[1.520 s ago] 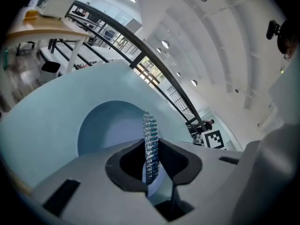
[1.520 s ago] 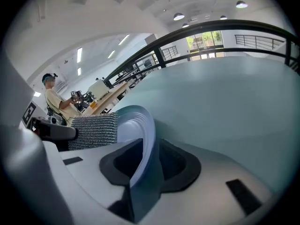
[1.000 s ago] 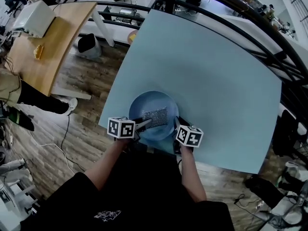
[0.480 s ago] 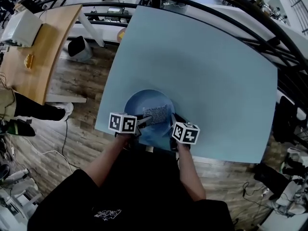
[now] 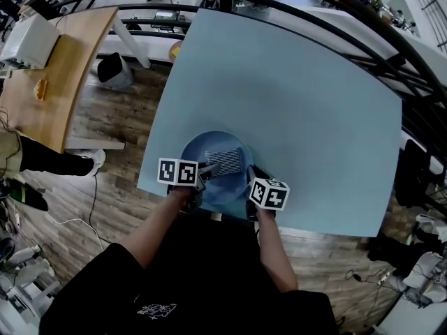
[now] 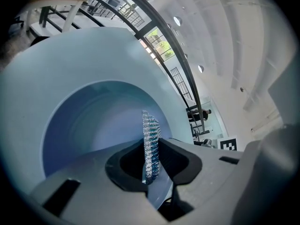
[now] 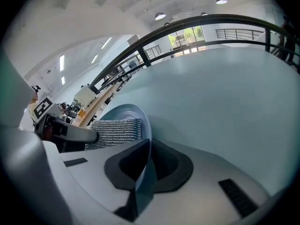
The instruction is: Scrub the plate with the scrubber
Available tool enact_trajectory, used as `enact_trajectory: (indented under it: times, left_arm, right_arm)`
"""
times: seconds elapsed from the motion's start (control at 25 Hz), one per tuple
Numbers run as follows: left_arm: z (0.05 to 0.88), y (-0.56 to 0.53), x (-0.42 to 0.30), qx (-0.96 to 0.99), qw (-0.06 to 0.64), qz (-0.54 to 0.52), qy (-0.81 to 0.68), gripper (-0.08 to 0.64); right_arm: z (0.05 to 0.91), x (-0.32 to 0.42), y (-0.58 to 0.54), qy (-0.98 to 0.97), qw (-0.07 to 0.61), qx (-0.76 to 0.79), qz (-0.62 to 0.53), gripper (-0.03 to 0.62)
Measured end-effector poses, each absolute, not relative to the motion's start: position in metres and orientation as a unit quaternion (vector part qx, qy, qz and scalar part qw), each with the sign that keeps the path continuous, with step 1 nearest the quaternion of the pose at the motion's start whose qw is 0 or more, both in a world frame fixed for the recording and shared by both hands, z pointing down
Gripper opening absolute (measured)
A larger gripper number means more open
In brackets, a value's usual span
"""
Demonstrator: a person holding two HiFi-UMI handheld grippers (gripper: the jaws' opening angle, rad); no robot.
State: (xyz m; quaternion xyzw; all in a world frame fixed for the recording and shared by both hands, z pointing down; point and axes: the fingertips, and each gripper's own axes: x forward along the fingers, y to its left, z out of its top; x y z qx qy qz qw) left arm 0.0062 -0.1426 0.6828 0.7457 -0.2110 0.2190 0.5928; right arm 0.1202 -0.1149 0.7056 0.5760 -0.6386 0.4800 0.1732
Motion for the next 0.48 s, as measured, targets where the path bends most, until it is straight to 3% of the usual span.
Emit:
enact_trajectory:
  times: [0.48]
  left_arm:
    - [0.68, -0.176, -0.024, 0.74, 0.58, 0.212, -0.267, 0.084]
  right_arm:
    - [0.706, 0.119, -0.117, -0.639, 0.18, 0.573, 0.479, 0.02]
